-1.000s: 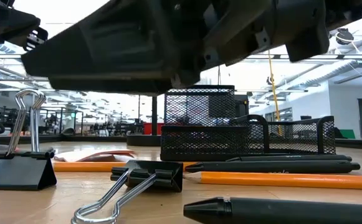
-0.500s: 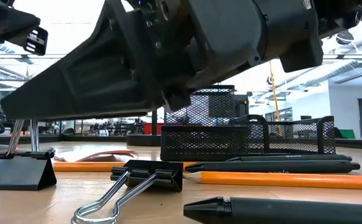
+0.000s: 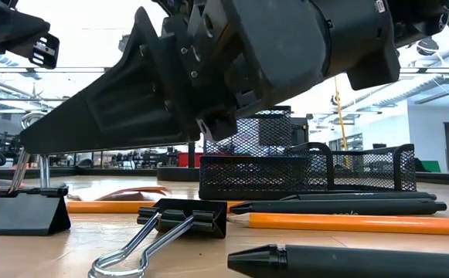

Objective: Pick and place office supplies into organizer
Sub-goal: Put the binder clip into the desk organizer

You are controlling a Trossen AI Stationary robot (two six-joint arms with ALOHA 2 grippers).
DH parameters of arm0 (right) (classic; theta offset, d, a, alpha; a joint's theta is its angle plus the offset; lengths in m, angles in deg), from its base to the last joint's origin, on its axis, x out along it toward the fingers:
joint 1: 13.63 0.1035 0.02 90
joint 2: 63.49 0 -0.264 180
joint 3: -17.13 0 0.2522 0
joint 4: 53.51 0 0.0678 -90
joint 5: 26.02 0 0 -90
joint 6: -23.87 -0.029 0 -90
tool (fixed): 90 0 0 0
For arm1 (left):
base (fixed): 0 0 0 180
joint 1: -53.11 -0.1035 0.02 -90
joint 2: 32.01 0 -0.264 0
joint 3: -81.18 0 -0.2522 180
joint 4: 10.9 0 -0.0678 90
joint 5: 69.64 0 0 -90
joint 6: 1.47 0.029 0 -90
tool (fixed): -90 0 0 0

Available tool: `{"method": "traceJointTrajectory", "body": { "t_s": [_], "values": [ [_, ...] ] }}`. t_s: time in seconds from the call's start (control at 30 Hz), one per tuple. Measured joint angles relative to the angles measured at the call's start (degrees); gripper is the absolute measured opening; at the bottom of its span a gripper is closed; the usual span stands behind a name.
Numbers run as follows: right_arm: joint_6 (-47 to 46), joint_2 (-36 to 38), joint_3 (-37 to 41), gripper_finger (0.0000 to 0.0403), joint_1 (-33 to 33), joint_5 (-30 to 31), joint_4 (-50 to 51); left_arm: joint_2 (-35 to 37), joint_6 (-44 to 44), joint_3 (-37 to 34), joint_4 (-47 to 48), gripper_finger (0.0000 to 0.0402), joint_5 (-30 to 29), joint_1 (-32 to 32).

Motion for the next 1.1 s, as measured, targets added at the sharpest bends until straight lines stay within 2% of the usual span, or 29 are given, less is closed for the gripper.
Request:
{"method": "traceJointTrajectory", "body": {
  "t_s": [0.1,0.43,0.83,1.03,1.1],
  "values": [
    [0.1,0.0,0.0,0.0007,-0.2,-0.1,0.0,0.0,0.0,0.0,0.0,0.0037,0.0,0.0],
    [1.6,0.7,0.1,0.0004,-0.2,0.1,0.6,0.0,0.0,0.0,0.0,0.0037,0.0,0.0],
    [3.3,7.8,0.1,0.0001,0.5,0.5,9.3,0.0,0.0,0.0,0.0,0.0037,0.0,0.0],
    [5.9,11.1,0.1,0.0001,1.8,9.4,16.2,0.0,0.0,0.0,-0.1,0.0037,0.0,0.0],
    [6.3,12.2,0.1,0.0,2.1,10.7,18.6,0.0,0.0,0.0,-0.1,0.0037,0.0,0.0]
  ]
}}
